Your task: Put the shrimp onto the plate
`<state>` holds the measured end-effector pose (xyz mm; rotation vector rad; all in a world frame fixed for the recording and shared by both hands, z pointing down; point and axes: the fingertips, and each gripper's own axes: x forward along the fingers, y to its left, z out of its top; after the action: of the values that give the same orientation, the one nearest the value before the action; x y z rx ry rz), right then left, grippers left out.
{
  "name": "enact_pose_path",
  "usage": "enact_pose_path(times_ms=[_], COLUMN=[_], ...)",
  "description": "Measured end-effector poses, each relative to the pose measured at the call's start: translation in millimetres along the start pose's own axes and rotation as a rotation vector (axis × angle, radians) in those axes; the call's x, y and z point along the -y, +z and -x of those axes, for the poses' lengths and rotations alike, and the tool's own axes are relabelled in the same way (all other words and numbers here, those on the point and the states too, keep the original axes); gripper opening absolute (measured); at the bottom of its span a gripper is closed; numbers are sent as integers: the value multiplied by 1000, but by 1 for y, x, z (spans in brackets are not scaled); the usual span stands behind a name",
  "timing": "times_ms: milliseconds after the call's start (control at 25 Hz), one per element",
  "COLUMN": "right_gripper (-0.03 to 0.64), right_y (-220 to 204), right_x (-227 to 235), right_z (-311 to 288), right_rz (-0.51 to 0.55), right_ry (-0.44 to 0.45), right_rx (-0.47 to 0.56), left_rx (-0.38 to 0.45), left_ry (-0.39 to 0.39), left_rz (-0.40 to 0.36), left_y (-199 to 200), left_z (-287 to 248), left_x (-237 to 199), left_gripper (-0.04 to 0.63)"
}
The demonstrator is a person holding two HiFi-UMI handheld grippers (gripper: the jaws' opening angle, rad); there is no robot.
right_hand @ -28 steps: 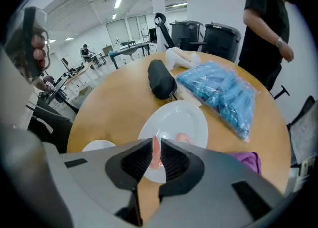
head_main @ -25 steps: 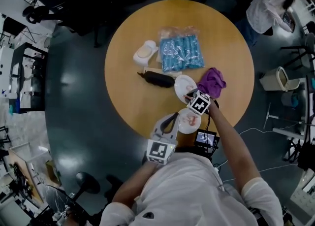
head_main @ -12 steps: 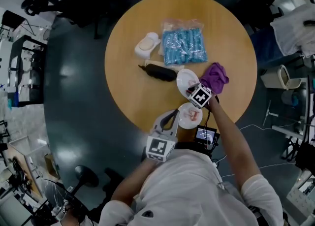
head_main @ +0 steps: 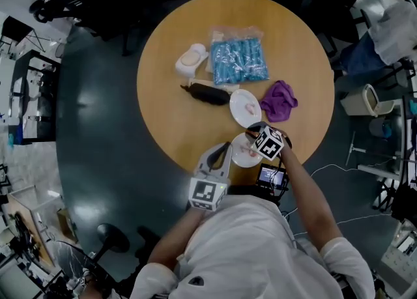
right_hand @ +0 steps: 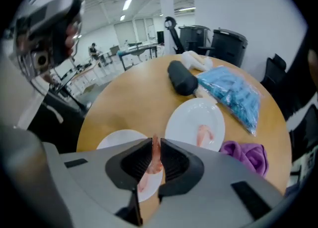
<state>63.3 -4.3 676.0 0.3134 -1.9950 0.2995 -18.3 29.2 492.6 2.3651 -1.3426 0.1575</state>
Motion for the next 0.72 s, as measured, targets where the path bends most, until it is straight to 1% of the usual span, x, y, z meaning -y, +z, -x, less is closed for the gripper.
enact_pose_path(times_ms=[80, 200, 360, 520, 720], right_gripper=[55, 55, 55, 60, 61], right_y=[-10, -16, -13, -15, -14], right_x=[-20, -34, -38, -37, -40], right_z=[-7, -18, -33, -38, -29], right_rz=[87, 145, 220, 215, 190], right_ry=[11, 17, 14, 11, 7], right_rx=[-45, -79, -118, -148, -133], left_rx=[7, 6, 2, 4, 5], left_ry=[3, 2, -6, -16, -47], left_rz=[1, -1, -4, -2, 12], left_y=[0, -1, -3, -1, 3], left_z=[2, 5, 6, 8, 11], left_x=[0, 4, 5, 7, 4], left_gripper=[8, 8, 8, 8, 8])
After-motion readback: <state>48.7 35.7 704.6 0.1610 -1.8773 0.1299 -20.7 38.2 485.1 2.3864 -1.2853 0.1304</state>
